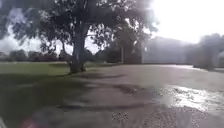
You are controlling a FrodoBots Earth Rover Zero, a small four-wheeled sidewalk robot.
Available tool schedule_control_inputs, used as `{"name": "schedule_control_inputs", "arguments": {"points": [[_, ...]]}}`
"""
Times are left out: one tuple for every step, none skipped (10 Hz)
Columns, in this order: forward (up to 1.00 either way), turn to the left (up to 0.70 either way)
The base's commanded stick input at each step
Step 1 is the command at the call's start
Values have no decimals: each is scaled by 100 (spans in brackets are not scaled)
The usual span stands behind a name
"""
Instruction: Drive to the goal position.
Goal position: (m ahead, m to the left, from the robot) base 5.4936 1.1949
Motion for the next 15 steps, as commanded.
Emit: {"name": "schedule_control_inputs", "arguments": {"points": [[70,0],[70,-26],[70,-27],[70,-28],[70,-20],[70,-17],[70,-8],[70,-4],[70,0],[70,0],[70,0],[70,0],[70,0],[70,0],[70,0]]}}
